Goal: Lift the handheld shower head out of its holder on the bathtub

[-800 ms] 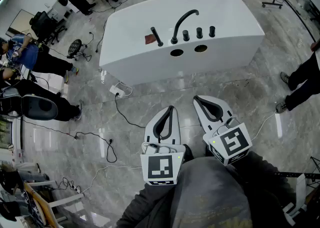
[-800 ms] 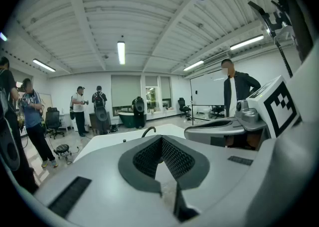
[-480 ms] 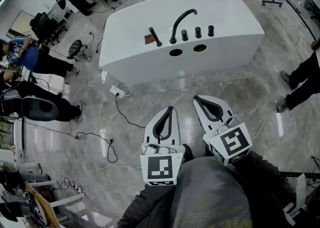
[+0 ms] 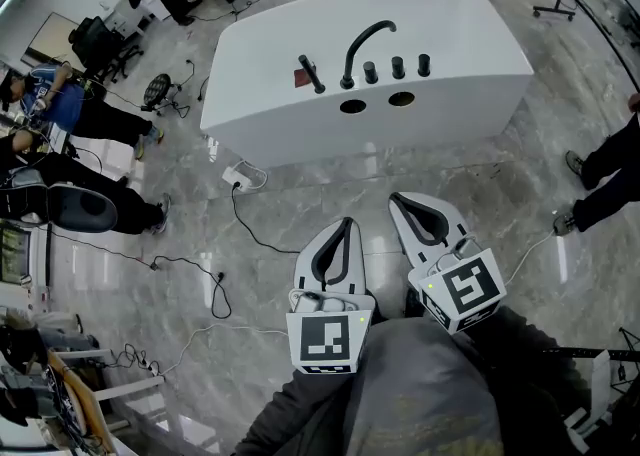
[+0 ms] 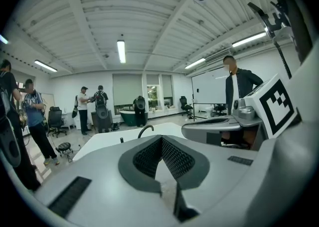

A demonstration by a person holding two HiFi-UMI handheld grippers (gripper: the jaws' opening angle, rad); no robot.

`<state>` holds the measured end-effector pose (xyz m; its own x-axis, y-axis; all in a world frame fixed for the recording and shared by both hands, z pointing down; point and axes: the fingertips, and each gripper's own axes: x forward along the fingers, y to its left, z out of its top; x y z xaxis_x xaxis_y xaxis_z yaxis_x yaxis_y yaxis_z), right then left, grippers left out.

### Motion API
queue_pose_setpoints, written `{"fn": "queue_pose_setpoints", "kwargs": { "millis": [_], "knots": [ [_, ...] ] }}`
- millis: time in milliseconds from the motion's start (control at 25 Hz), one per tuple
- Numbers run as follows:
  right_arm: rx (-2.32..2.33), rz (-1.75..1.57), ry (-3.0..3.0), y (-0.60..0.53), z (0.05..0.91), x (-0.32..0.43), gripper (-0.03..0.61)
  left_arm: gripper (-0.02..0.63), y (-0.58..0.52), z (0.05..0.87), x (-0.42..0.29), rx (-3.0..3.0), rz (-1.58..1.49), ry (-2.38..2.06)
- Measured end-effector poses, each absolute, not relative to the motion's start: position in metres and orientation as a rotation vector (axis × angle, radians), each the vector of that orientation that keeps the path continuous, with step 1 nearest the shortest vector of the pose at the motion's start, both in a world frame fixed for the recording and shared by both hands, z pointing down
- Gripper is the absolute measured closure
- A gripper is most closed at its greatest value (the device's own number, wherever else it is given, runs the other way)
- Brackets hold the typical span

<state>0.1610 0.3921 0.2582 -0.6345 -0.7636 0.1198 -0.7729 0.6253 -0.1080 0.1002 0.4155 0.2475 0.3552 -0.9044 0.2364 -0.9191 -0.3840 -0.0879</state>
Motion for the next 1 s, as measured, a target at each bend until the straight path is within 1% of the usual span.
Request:
{"fn": "queue_pose_setpoints", "kwargs": {
  "millis": [160,400,1000],
  "knots": [
    [1.294,0.255,-2.778,0.393,0.265,0.157,0.574,0.611,0.42,0.257,0.089,2.472,0.396,-1.73],
    [1.253,0.217,-2.79,0.372,0.284,0.129,0.574,0.611,0.4,0.282,0.06,2.421,0.378,-1.775],
    [1.326,0.243,-2.69,0.252,0.306,0.065,0.574,0.611,0.267,0.298,-0.005,2.478,0.35,-1.659]
  ]
}}
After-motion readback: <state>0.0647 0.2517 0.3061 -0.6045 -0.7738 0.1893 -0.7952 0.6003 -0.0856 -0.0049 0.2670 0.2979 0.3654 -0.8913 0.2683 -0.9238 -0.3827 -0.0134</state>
